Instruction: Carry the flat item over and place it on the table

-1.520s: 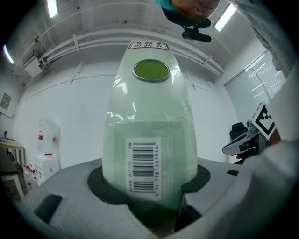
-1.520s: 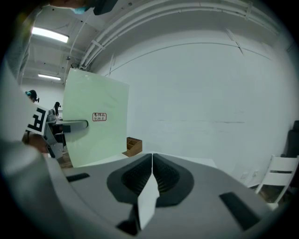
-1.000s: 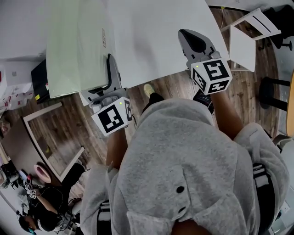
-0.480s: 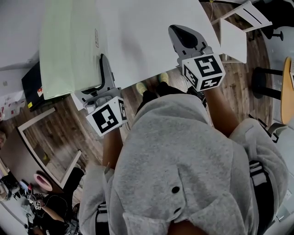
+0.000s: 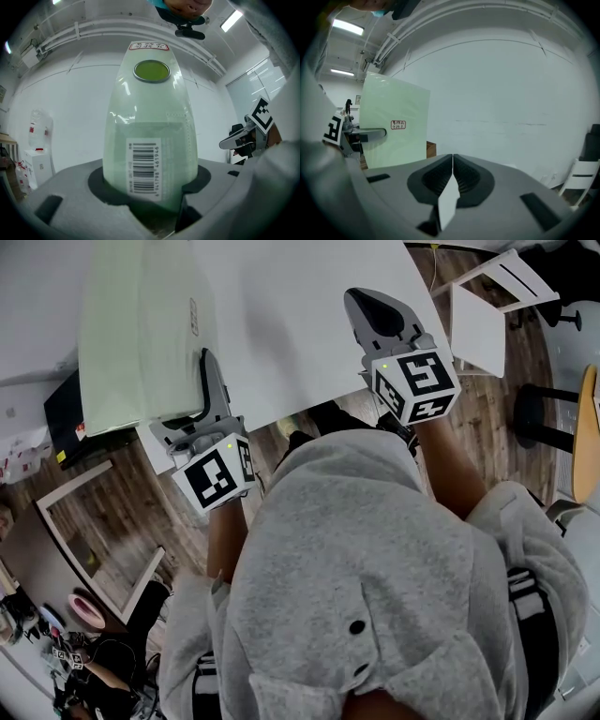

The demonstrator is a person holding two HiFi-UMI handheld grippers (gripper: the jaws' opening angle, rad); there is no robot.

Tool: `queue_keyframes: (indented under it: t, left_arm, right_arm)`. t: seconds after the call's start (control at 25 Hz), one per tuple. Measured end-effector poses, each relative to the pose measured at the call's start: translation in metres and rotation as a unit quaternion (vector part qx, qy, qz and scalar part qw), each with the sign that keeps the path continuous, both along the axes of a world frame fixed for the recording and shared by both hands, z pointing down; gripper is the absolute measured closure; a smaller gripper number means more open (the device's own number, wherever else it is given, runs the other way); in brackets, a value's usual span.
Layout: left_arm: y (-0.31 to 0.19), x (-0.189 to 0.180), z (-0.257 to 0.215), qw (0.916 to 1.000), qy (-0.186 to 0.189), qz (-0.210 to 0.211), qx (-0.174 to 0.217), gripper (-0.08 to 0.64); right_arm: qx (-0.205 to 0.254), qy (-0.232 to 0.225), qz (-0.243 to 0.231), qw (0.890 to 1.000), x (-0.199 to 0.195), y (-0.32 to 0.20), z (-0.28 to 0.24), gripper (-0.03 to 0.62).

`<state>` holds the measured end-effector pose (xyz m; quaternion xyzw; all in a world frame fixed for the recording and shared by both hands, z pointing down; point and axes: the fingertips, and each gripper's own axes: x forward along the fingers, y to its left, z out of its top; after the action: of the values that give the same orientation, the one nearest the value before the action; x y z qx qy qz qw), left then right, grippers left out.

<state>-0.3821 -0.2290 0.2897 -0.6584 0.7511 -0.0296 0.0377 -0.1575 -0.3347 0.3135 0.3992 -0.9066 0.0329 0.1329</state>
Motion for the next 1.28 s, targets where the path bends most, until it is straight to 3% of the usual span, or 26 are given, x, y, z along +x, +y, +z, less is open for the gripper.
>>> queue_keyframes:
  t: [0.44,1.28]
  left_arm:
    - [-0.074,0.008,0.019,0.9992,0.015,-0.020,-0.031,0.275]
    - [-0.192,0.023,0.094,0.9940,0.013,-0.022,-0.106,0.275]
  right_arm:
    - [-0.029,-0.016,-0.010,0.999,0.024,-0.069,0.022,0.566]
    - [-0.099,-0.009,0.003,0.995,0.062,-0.141,0.084,0.566]
